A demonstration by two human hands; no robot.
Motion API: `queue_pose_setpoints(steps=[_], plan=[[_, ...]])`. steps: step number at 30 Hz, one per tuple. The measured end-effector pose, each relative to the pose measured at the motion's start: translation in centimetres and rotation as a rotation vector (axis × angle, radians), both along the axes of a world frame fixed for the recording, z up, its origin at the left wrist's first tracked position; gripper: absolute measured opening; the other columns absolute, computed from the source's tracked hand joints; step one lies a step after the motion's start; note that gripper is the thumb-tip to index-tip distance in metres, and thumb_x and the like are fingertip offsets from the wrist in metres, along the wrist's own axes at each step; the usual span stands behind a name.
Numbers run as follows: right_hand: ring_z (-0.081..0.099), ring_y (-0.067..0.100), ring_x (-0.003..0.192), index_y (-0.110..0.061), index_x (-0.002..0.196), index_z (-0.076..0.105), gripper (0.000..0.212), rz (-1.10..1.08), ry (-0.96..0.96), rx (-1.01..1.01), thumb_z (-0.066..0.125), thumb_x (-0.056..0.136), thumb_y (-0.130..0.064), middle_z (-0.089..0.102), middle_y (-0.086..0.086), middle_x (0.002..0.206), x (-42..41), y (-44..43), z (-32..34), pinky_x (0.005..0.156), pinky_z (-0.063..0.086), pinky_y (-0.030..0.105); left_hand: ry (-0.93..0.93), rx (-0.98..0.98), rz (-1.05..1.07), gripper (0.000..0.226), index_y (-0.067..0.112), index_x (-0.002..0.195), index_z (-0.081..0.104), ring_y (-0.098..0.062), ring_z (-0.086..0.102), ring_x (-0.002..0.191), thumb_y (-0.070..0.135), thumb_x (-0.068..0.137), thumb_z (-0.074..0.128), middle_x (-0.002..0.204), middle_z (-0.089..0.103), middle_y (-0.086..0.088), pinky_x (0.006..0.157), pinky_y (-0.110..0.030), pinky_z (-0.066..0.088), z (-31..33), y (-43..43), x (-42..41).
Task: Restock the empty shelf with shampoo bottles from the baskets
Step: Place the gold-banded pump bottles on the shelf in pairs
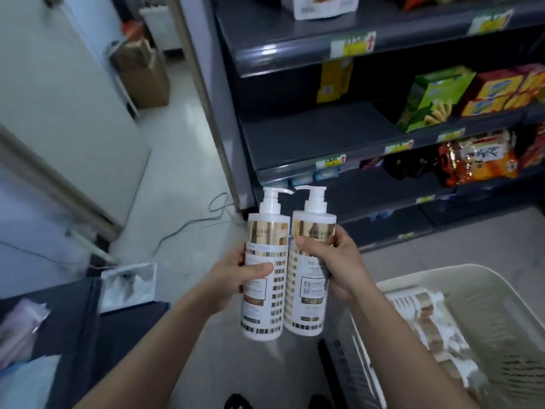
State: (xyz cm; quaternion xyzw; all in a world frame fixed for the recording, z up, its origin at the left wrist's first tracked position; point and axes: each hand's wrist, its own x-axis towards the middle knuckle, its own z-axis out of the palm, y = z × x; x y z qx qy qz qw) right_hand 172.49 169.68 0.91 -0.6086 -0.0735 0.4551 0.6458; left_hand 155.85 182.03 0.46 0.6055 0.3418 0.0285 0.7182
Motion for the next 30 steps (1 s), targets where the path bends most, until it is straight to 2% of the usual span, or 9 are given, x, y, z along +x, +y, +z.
queue_pose_setpoints(steps=[5,9,16,18,21,23,25,28,30], plan=[[0.075,0.027,0.089,-0.01,0.114,0.062,0.051,0.188,-0.008,0.041,0.084,0.068,-0.005,0.076,0.011,0.103,-5.9,8.0,2.3,0.067,0.061,0.036,-0.038,0.018,0.193,0.078,0.016,0.126,0.055,-0.031,0.068,0.105,0.035,0.056,0.084,0.116,0.07,-0.009,0.091,-0.057,0.051,2.2,5.4,-8.5],[0.075,0.028,0.089,-0.01,0.111,0.063,0.059,0.348,-0.09,0.067,0.088,0.057,-0.013,0.076,0.01,0.102,-10.4,13.9,4.1,0.077,0.06,0.044,-0.075,0.069,0.376,0.079,0.016,0.121,0.057,-0.028,0.07,0.1,0.032,0.05,0.086,0.111,0.072,-0.007,0.084,-0.049,0.055,4.1,9.2,-14.5],[0.074,0.028,0.09,-0.012,0.109,0.066,0.049,0.566,-0.248,0.163,0.087,0.066,-0.008,0.076,0.007,0.1,-17.0,22.6,7.3,0.08,0.059,0.045,-0.129,0.194,0.671,0.079,0.014,0.113,0.063,-0.028,0.071,0.098,0.032,0.042,0.092,0.108,0.073,-0.008,0.083,-0.049,0.055,8.2,13.4,-22.5],[0.074,0.026,0.091,-0.014,0.109,0.067,0.049,0.621,-0.279,0.198,0.089,0.065,-0.011,0.076,0.005,0.101,-18.4,24.7,8.4,0.082,0.059,0.046,-0.149,0.23,0.747,0.074,0.013,0.11,0.063,-0.025,0.072,0.094,0.028,0.044,0.094,0.105,0.074,-0.007,0.078,-0.043,0.057,9.6,14.1,-23.9],[0.073,0.025,0.092,-0.015,0.109,0.067,0.058,0.71,-0.299,0.259,0.09,0.056,-0.018,0.076,0.005,0.102,-20.1,28.0,10.3,0.084,0.059,0.045,-0.164,0.305,0.857,0.058,0.015,0.11,0.064,-0.017,0.073,0.088,0.017,0.055,0.083,0.102,0.075,-0.002,0.07,-0.031,0.058,11.9,15.1,-25.4],[0.073,0.028,0.092,-0.014,0.107,0.068,0.053,0.763,-0.298,0.291,0.09,0.059,-0.014,0.075,0.009,0.103,-21.1,30.3,11.3,0.083,0.06,0.046,-0.156,0.354,0.911,0.064,0.018,0.109,0.064,-0.015,0.073,0.088,0.018,0.051,0.089,0.102,0.075,0.001,0.066,-0.029,0.057,13.3,15.7,-26.2],[0.073,0.029,0.091,-0.013,0.105,0.069,0.047,0.821,-0.302,0.325,0.089,0.063,-0.01,0.074,0.011,0.103,-21.9,32.6,12.2,0.082,0.06,0.044,-0.135,0.366,1.001,0.069,0.019,0.109,0.064,-0.018,0.072,0.091,0.023,0.046,0.092,0.102,0.075,0.001,0.071,-0.035,0.055,14.5,16.2,-27.1],[0.074,0.024,0.09,-0.013,0.11,0.068,0.051,0.926,-0.289,0.37,0.089,0.063,-0.01,0.075,0.007,0.101,-23.2,35.6,13.6,0.08,0.059,0.04,-0.14,0.38,1.149,0.067,0.015,0.109,0.064,-0.026,0.071,0.095,0.018,0.047,0.089,0.101,0.075,-0.005,0.085,-0.048,0.054,15.9,16.9,-28.4],[0.073,0.024,0.092,-0.013,0.112,0.067,0.054,0.996,-0.285,0.402,0.089,0.063,-0.011,0.075,0.006,0.102,-24.1,37.3,14.5,0.082,0.059,0.041,-0.142,0.388,1.227,0.071,0.015,0.109,0.064,-0.027,0.072,0.095,0.016,0.044,0.091,0.1,0.075,-0.006,0.085,-0.049,0.055,16.6,17.1,-29.0]])
